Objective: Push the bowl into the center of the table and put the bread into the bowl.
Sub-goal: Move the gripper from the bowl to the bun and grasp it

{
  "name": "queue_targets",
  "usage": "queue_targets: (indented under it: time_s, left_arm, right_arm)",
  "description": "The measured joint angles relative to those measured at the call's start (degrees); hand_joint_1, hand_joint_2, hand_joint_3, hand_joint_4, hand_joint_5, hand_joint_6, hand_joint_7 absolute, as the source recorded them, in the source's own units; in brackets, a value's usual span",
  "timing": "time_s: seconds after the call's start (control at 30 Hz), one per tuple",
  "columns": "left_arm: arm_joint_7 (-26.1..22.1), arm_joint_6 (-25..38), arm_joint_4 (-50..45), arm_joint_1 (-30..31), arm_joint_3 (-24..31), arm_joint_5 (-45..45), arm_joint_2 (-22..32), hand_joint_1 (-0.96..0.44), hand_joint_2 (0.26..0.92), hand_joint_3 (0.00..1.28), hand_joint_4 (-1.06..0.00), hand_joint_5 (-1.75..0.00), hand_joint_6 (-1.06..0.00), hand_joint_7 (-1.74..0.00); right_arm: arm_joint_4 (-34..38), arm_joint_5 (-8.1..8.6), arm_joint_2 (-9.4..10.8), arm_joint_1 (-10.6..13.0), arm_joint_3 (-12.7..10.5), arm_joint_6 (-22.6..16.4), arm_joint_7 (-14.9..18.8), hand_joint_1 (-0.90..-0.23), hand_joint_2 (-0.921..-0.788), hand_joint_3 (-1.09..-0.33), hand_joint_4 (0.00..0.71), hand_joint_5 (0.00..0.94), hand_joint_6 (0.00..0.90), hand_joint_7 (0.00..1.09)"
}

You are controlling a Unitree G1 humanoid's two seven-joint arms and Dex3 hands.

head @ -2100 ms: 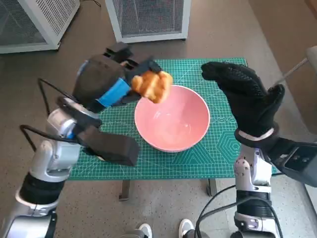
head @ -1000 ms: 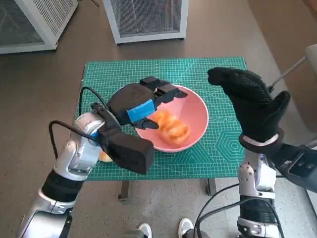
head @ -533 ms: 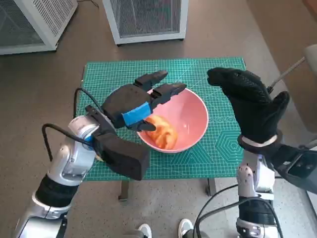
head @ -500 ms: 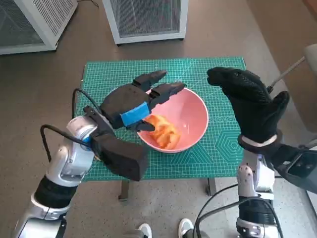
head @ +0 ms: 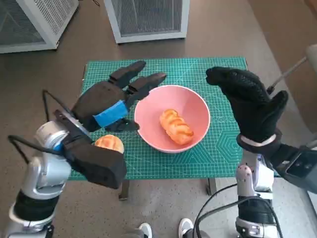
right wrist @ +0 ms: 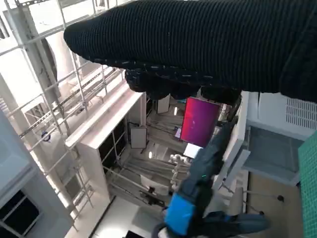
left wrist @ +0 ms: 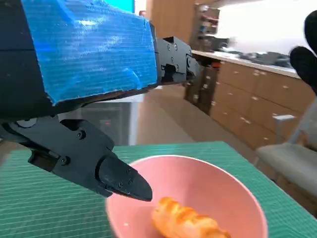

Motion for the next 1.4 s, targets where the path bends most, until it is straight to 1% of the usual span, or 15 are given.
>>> queue_targets:
  time_s: [0.1, 0.2, 0.27, 0.4, 0.6, 0.77, 0.93, 1.07, 1.4]
  left_arm:
    - [-2.9, 3.03, -5.27, 3.76, 3.54, -1.6, 2.16, -0.23, 0.767, 0.0, -0.09, -0.01, -0.19, -0.13]
    - [-4.64, 5.54, -8.53, 6.3, 6.5, -2.36, 4.15, -0.16, 0.752, 0.0, -0.09, -0.01, -0.19, -0.13]
    - [-5.58, 7.16, -10.26, 8.04, 8.45, -3.08, 5.26, -0.08, 0.741, 0.0, -0.09, -0.01, -0.19, -0.12]
    - [-7.04, 9.27, -12.17, 10.96, 10.88, -4.91, 6.49, 0.04, 0.732, 0.0, -0.09, 0.0, -0.19, -0.11]
    - [-10.14, 12.19, -13.73, 16.23, 14.08, -8.77, 8.67, 0.12, 0.734, 0.0, -0.08, 0.0, -0.19, -0.07]
    - [-10.7, 12.54, -14.2, 20.11, 15.92, -10.11, 9.96, 0.12, 0.735, 0.0, -0.08, 0.0, -0.19, -0.06]
    - [-10.51, 12.2, -14.2, 22.95, 16.7, -10.75, 10.49, 0.06, 0.732, 0.0, -0.07, 0.0, -0.2, -0.04]
    - [-9.38, 10.72, -14.15, 25.02, 16.9, -10.73, 10.68, 0.02, 0.726, 0.0, -0.09, 0.0, -0.2, -0.03]
    - [-7.37, 9.98, -13.76, 27.34, 16.05, -10.04, 10.67, -0.02, 0.723, 0.0, -0.13, -0.01, -0.23, -0.02]
  right_arm:
    - [-0.68, 0.09, 0.12, 0.25, 0.28, 0.19, 0.01, -0.386, -0.921, -0.491, 0.555, 0.02, 0.148, 0.79]
    - [-0.92, 0.15, -0.33, 0.42, 0.09, 0.4, -0.01, -0.385, -0.921, -0.495, 0.554, 0.02, 0.135, 0.82]
    - [-1.05, 0.14, -0.38, 0.43, 0.17, 0.71, -0.04, -0.382, -0.921, -0.498, 0.553, 0.02, 0.13, 0.83]
    - [-1.38, 0.09, -0.28, 0.44, 0.4, 0.99, -0.17, -0.378, -0.92, -0.502, 0.553, 0.02, 0.122, 0.84]
    - [-1.68, 0.07, -0.06, 0.44, 0.63, 1.16, -0.19, -0.377, -0.918, -0.506, 0.552, 0.021, 0.116, 0.85]
    - [-1.81, 0.05, -0.04, 0.47, 0.62, 1.16, -0.34, -0.377, -0.916, -0.51, 0.551, 0.022, 0.112, 0.86]
    - [-1.95, 0.06, -0.03, 0.58, 0.62, 1.18, -0.43, -0.378, -0.914, -0.515, 0.55, 0.022, 0.108, 0.86]
    - [-2.02, 0.07, -0.02, 0.68, 0.61, 1.44, -0.48, -0.38, -0.913, -0.517, 0.55, 0.023, 0.105, 0.87]
    - [-2.08, 0.12, -0.03, 0.69, 0.57, 2.03, -0.53, -0.38, -0.911, -0.522, 0.547, 0.026, 0.098, 0.88]
